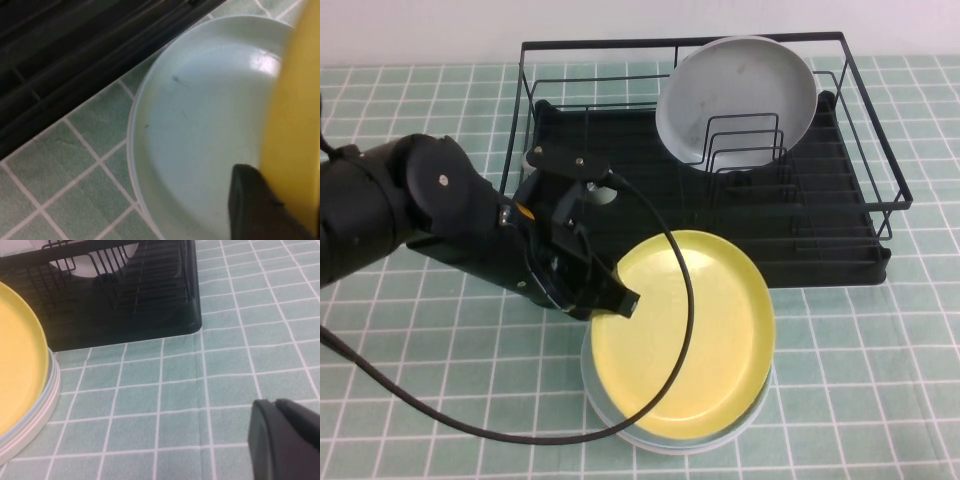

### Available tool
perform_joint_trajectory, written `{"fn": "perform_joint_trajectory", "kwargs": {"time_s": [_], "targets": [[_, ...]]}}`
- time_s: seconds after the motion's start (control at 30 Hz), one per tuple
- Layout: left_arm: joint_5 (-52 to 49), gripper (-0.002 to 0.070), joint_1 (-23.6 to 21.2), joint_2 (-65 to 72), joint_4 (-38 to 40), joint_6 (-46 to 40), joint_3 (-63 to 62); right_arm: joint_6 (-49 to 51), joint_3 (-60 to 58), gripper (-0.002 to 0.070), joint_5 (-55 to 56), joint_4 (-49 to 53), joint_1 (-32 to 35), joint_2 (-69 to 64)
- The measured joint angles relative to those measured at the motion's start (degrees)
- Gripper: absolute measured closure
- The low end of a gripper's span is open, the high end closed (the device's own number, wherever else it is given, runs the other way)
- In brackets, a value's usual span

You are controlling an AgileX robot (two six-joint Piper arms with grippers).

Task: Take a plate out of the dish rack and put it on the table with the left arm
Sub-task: Place the plate from the table

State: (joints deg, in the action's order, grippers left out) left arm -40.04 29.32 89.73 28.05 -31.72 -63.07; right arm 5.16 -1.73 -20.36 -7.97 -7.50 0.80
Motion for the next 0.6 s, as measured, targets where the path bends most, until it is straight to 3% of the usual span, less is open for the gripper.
{"fn": "perform_joint_trajectory", "kwargs": {"time_s": [0.17, 0.27, 0.47, 0.6], "targets": [[0.04, 0.0300, 0.00, 0.54, 0.00, -0.51, 0.00, 0.00, 0.00, 0.0694, 0.00, 0.00, 0.00, 0.00], [0.04, 0.0211, 0.00, 1.13, -1.12, -0.51, 0.00, 0.00, 0.00, 0.0694, 0.00, 0.00, 0.00, 0.00], [0.04, 0.0181, 0.00, 1.13, -9.17, 2.01, 0.00, 0.00, 0.00, 0.0694, 0.00, 0.00, 0.00, 0.00], [0.04, 0.0234, 0.00, 0.73, -18.38, 8.71, 0.00, 0.00, 0.00, 0.0694, 0.00, 0.00, 0.00, 0.00]]}}
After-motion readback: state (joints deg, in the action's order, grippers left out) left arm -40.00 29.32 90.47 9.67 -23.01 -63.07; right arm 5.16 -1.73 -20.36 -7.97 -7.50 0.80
